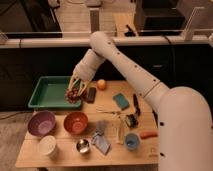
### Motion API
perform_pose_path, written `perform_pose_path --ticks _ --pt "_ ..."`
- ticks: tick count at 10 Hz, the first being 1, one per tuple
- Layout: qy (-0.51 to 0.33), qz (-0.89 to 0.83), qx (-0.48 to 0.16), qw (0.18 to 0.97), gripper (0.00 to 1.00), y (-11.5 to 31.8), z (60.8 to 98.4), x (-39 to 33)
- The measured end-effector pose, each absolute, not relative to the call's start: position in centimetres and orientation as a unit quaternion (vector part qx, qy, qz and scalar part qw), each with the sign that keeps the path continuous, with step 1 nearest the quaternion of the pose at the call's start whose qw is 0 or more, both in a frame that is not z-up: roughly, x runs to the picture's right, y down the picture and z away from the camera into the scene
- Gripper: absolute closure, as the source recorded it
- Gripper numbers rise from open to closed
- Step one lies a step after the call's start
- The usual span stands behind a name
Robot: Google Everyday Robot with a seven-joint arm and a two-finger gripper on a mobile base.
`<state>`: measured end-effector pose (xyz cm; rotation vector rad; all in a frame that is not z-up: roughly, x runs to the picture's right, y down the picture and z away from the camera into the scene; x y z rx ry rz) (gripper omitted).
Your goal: Place grapes in red bowl
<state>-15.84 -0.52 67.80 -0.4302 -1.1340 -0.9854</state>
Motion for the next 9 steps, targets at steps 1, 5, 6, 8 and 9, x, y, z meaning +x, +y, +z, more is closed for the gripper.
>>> perform_pose_path --ticks 1,5,6,8,9 --pt "-0.502 -0.453 -0.199 0.710 1.00 -0.4 67.5 -16.1" --pt "-0.483 -0.445 -0.214 0.723 1.00 0.9 66.3 -17.9" --pt "-0.477 -0.437 -0.217 0.731 1.00 1.6 65.6 -18.3" --pt "-0.450 -0.435 -0.216 0.750 1.00 2.7 65.0 -18.9" --pt "-0.423 -0.433 -0.215 0.766 1.00 3.6 65.0 -19.2"
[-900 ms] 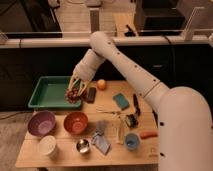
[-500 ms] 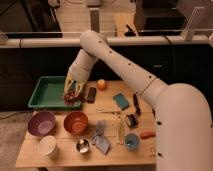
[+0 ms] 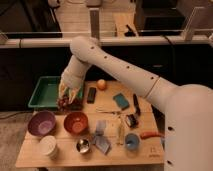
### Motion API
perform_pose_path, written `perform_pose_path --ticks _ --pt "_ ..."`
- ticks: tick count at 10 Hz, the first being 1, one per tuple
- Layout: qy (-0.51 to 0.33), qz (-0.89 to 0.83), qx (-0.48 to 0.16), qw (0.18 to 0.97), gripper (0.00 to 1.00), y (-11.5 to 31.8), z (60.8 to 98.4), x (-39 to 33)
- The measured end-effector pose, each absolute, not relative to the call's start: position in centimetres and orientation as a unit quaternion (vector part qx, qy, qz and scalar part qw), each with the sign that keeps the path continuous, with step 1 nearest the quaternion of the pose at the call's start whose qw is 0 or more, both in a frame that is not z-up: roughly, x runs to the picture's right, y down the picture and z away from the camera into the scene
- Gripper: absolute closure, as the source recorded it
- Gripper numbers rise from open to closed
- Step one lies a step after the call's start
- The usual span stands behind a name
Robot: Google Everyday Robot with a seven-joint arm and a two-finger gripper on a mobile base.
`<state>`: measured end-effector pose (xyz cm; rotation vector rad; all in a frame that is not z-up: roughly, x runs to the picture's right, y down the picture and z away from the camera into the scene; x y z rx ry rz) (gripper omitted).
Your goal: Place grapes in red bowl
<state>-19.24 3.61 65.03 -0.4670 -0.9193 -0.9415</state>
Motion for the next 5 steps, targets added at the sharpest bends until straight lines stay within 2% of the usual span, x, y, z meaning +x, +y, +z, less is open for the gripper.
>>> perform_pose_path --ticks 5 --pt "-0.341 -0.418 -0.231 0.810 1.00 8.2 67.5 -20.6"
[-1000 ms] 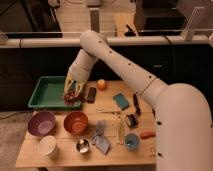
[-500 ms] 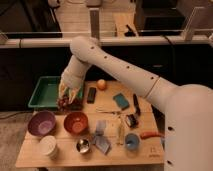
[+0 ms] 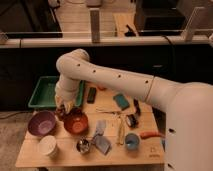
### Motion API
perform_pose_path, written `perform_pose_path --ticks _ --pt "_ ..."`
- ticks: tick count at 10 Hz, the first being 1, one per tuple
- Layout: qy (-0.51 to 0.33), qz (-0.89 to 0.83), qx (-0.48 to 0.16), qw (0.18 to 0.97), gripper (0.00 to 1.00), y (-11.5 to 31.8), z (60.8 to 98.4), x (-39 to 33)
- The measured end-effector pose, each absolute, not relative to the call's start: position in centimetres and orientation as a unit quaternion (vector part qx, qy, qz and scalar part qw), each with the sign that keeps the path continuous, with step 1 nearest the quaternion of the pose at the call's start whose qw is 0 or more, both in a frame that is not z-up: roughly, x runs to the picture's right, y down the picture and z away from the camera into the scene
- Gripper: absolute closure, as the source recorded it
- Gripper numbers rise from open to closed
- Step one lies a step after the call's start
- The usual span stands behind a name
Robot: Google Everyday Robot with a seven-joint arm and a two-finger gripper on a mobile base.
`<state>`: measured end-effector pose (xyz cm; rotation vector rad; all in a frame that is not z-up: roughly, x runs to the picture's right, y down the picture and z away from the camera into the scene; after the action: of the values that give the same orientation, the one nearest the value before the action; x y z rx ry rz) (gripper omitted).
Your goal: Place grapes in red bowl
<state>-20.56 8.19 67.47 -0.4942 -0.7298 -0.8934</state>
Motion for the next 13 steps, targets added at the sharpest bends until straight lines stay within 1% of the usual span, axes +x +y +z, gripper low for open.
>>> perform_pose_path --ticks 5,6,8,9,11,12,13 --pt "-0.324 -0.374 -0.263 0.828 1.00 10.5 71.0 -19.6" --pt "-0.324 -0.367 -0.269 0.829 0.98 10.8 71.4 -19.3" --pt "-0.322 -0.348 -0.279 0.835 0.82 11.5 72.5 -18.5" --pt "-0.319 -0.338 -0.283 0.839 0.71 11.8 73.0 -18.0" --pt "-0.318 -0.327 -0.292 0.841 0.53 12.7 74.1 -17.5" --pt "-0.321 -0.324 -0.296 0.839 0.39 13.2 74.8 -17.4" --pt "-0.323 -0.326 -0.297 0.837 0.31 13.4 75.1 -17.5"
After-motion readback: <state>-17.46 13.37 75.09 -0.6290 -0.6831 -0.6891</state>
